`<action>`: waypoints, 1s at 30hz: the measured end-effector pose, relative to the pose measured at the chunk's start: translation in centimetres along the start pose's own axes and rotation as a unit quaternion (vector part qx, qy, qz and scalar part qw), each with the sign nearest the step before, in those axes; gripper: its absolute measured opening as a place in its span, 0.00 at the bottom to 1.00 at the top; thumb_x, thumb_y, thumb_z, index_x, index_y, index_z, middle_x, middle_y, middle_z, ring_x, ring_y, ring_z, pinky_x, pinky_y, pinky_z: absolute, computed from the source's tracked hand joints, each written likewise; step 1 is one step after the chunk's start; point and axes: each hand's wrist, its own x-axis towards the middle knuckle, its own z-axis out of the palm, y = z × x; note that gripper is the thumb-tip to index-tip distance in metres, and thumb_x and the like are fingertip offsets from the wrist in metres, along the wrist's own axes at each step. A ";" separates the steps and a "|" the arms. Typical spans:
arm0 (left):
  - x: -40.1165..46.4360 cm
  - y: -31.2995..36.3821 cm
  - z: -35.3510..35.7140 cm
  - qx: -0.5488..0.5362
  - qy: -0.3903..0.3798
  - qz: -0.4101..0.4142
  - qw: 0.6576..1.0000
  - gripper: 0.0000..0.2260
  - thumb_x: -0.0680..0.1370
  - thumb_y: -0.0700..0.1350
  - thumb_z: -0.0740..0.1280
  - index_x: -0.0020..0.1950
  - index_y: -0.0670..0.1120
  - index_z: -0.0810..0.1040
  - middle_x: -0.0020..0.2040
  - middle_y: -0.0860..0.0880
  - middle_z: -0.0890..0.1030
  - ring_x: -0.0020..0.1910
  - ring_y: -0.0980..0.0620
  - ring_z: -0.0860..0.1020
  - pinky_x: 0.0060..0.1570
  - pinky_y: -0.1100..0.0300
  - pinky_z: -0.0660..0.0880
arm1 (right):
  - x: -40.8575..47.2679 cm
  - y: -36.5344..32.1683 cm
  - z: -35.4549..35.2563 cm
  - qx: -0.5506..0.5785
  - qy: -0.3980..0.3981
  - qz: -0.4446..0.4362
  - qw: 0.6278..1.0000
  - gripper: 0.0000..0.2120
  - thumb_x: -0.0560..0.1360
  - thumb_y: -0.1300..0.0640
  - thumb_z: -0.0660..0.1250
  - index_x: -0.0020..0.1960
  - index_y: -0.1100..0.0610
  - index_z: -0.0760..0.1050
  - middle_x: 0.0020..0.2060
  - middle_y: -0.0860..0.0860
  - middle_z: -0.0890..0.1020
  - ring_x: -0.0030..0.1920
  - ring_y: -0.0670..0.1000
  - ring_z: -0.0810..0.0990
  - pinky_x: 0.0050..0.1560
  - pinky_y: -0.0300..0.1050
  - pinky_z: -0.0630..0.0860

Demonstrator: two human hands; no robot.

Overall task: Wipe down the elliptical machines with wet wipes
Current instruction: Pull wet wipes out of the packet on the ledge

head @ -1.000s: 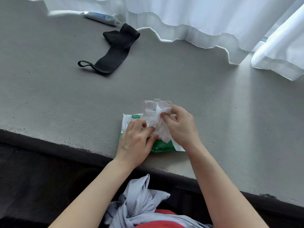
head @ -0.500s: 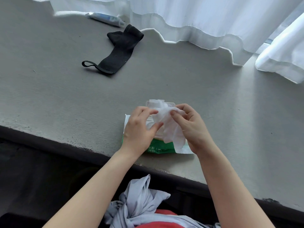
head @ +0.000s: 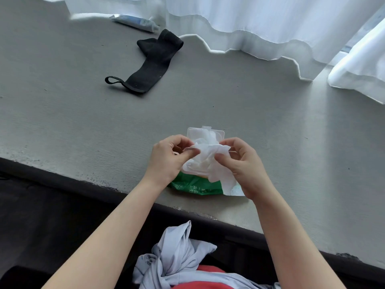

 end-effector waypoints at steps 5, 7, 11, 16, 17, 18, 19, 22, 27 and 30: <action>-0.1 -2.4 -1.3 0.183 0.043 0.129 0.974 0.14 0.77 0.54 0.67 0.42 0.44 0.83 0.38 0.54 0.75 0.35 0.54 0.73 0.35 0.57 0.71 | 0.4 0.3 -0.1 -0.045 0.001 0.014 0.999 0.10 0.73 0.62 0.73 0.44 0.48 0.79 0.46 0.51 0.83 0.52 0.56 0.80 0.53 0.51 0.78; -0.4 -3.2 -1.4 0.189 0.050 0.140 0.971 0.18 0.78 0.56 0.63 0.47 0.43 0.84 0.41 0.54 0.75 0.37 0.55 0.73 0.35 0.57 0.71 | 0.4 0.4 0.1 -0.087 0.003 0.011 0.996 0.11 0.75 0.59 0.72 0.44 0.43 0.79 0.49 0.50 0.82 0.56 0.57 0.79 0.57 0.55 0.76; -0.8 -2.6 -1.1 0.110 0.059 0.133 0.983 0.08 0.78 0.46 0.68 0.53 0.48 0.85 0.45 0.58 0.74 0.42 0.63 0.73 0.37 0.71 0.68 | 0.0 -0.6 0.2 -0.136 -0.044 -0.048 0.989 0.17 0.75 0.58 0.70 0.54 0.35 0.76 0.59 0.43 0.76 0.60 0.43 0.74 0.61 0.42 0.71; -0.7 -0.8 -1.0 0.047 0.051 0.126 0.990 0.02 0.75 0.46 0.72 0.45 0.53 0.82 0.41 0.58 0.81 0.39 0.59 0.78 0.34 0.68 0.72 | 0.1 -1.2 0.8 -0.211 -0.027 -0.077 0.974 0.04 0.75 0.54 0.72 0.47 0.46 0.78 0.53 0.44 0.75 0.53 0.41 0.72 0.51 0.34 0.67; -0.5 -0.4 -1.0 0.039 0.052 0.125 0.990 0.02 0.75 0.46 0.73 0.44 0.52 0.82 0.40 0.58 0.81 0.38 0.59 0.78 0.34 0.67 0.74 | 0.2 -1.0 1.0 -0.219 -0.006 -0.077 0.973 0.01 0.76 0.54 0.71 0.46 0.49 0.79 0.51 0.45 0.76 0.52 0.43 0.73 0.49 0.37 0.68; -0.3 0.0 -1.0 0.030 0.051 0.125 0.990 0.03 0.75 0.46 0.73 0.43 0.52 0.81 0.39 0.58 0.81 0.37 0.58 0.78 0.35 0.65 0.75 | 0.3 -0.7 1.0 -0.216 0.010 -0.074 0.973 0.03 0.77 0.54 0.70 0.44 0.50 0.78 0.48 0.45 0.77 0.49 0.44 0.74 0.48 0.40 0.68; -0.2 0.4 -0.9 0.023 0.051 0.127 0.990 0.04 0.74 0.47 0.73 0.42 0.53 0.80 0.38 0.58 0.80 0.36 0.59 0.78 0.35 0.64 0.76 | 0.4 -0.5 1.0 -0.202 0.020 -0.066 0.977 0.06 0.78 0.53 0.68 0.42 0.47 0.76 0.44 0.44 0.77 0.46 0.45 0.74 0.46 0.42 0.68; -0.3 1.0 -0.5 -0.007 0.015 0.089 0.996 0.06 0.71 0.53 0.72 0.43 0.57 0.77 0.42 0.57 0.79 0.39 0.63 0.77 0.37 0.70 0.73 | 0.3 -0.4 1.0 -0.124 0.038 -0.020 0.991 0.12 0.81 0.52 0.62 0.39 0.46 0.72 0.34 0.40 0.76 0.37 0.44 0.73 0.40 0.42 0.68; -1.3 -0.6 1.1 0.047 -0.033 0.011 0.998 0.11 0.72 0.44 0.77 0.51 0.50 0.80 0.42 0.52 0.82 0.40 0.54 0.79 0.46 0.58 0.77 | 0.1 -0.4 0.7 -0.062 0.048 0.000 0.997 0.15 0.83 0.52 0.59 0.37 0.51 0.70 0.31 0.43 0.73 0.33 0.43 0.70 0.36 0.41 0.67; -1.7 -0.7 2.1 0.029 0.017 0.007 0.999 0.05 0.75 0.42 0.73 0.41 0.42 0.81 0.35 0.49 0.81 0.35 0.47 0.76 0.40 0.54 0.72 | 0.0 -0.6 0.4 -0.038 0.027 -0.010 0.999 0.07 0.80 0.60 0.64 0.48 0.47 0.73 0.45 0.46 0.78 0.41 0.50 0.78 0.41 0.49 0.76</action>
